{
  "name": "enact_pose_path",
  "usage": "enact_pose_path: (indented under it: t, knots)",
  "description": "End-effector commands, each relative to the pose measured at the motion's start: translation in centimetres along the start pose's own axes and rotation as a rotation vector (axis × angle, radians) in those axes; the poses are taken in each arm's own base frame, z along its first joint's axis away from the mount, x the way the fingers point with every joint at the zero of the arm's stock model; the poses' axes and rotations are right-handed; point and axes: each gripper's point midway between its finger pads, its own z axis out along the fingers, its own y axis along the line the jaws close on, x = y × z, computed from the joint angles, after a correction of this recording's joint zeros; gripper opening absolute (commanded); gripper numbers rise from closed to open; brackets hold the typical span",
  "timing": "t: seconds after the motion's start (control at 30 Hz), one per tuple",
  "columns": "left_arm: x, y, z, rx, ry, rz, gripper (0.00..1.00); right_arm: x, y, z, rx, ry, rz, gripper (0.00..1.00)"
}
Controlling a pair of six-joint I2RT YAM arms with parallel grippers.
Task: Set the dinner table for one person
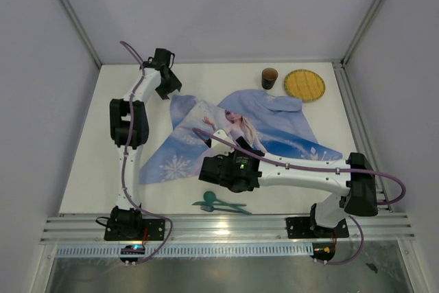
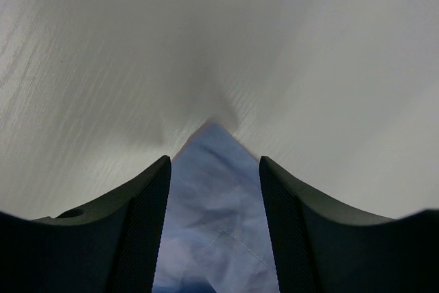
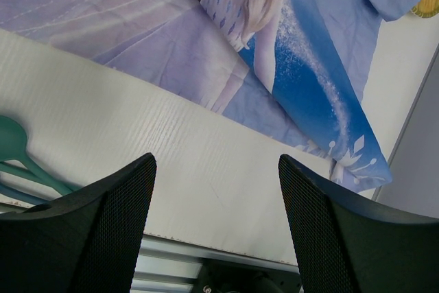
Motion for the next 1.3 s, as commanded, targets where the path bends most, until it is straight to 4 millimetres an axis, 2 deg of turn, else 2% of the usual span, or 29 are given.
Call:
enact_pose_path:
  t: [0.0, 0.37, 0.5, 0.8, 1.0, 1.03, 1.2, 1.27]
  knots:
    - [-0.2, 0.3, 0.5, -0.013, -0.007, 0.018, 0.57, -1.2, -0.2, -0.4, 0.001, -0.034, 0.038, 0.76]
    - [0.9, 1.7, 1.5, -0.056, 0.020, 0.041, 0.55, -1.3, -0.1, -0.4, 0.002, -0.033, 0.037, 0.76]
    - [1.1, 1.9, 1.6, -0.063, 0.024, 0.048, 0.51, -1.4, 0.1, -0.3, 0.002, -0.031, 0.041, 0.76]
    - [1.4, 2.3, 1.9, -0.078, 0.031, 0.052, 0.20, -1.2, 0.2, -0.2, 0.004, -0.028, 0.043, 0.76]
    - [1.4, 2.3, 1.9, -0.079, 0.032, 0.058, 0.06, -1.1, 0.3, 0.1, 0.011, -0.021, 0.035, 0.76]
    - [1.4, 2.4, 2.0, -0.082, 0.033, 0.057, 0.00, -1.1, 0.3, 0.1, 0.011, -0.022, 0.034, 0.76]
    - [1.1, 2.8, 1.6, -0.106, 0.023, 0.069, 0.00, -1.1, 0.1, 0.1, 0.018, -0.027, 0.035, 0.76]
    - [-0.4, 2.5, 0.8, -0.118, -0.019, 0.083, 0.00, -1.0, 0.1, 0.1, 0.020, -0.026, 0.031, 0.76]
